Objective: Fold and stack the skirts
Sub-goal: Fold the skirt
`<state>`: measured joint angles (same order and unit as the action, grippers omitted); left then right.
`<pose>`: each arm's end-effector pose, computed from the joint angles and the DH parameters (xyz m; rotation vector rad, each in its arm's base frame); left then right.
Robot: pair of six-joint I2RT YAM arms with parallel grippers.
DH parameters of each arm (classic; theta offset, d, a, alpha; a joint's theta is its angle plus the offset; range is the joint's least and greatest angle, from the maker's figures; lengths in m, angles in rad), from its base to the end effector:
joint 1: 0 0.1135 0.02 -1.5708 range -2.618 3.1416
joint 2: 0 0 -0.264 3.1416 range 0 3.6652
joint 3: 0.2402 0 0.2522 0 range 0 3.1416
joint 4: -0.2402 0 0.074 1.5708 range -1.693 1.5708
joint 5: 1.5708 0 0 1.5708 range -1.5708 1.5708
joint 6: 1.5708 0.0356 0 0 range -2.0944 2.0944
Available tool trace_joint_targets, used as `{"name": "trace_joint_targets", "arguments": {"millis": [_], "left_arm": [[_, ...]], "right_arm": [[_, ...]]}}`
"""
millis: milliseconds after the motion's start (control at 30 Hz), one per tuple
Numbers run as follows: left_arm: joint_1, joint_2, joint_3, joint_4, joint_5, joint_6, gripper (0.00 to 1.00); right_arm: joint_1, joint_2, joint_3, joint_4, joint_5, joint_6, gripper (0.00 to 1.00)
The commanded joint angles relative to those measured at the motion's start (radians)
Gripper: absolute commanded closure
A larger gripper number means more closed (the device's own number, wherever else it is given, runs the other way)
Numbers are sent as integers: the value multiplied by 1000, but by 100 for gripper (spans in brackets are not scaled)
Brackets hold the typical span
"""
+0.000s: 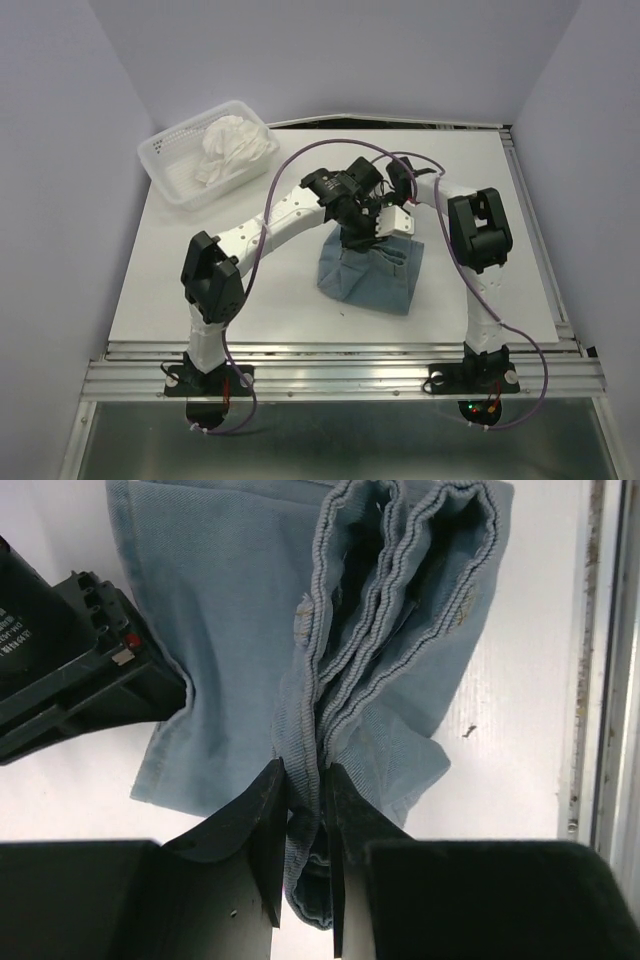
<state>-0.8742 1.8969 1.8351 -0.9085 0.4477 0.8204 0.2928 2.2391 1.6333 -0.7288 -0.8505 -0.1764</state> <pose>0.2530 -0.3265 0.3208 1.9858 1.5194 -0.5884 0.4154 0.1532 0.1358 -0.7688 2.5926 1.2395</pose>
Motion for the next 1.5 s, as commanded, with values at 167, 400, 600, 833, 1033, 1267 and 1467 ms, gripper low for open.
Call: {"name": "trace_joint_targets", "arguments": {"millis": [167,400,600,833,1033,1267,1467], "left_arm": [[52,73,95,94,-36,115,100],[86,166,176,128,-61,158,100],[96,195,174,172,-76,172,89],[98,171,93,287,-112,171,69],[98,116,81,300,-113,151,40],[107,-74,50,284,-106,66,16],[153,-234,-29,263,-63,-107,8]], "right_arm": [[26,-7,-21,-38,-35,-18,67],[26,22,6,-47,-70,-2,67],[26,37,26,-47,-82,15,67],[26,62,62,-63,-87,20,67],[26,79,135,-66,-21,26,57],[-4,91,318,-63,92,40,41],[-63,116,568,-67,168,83,23]]}}
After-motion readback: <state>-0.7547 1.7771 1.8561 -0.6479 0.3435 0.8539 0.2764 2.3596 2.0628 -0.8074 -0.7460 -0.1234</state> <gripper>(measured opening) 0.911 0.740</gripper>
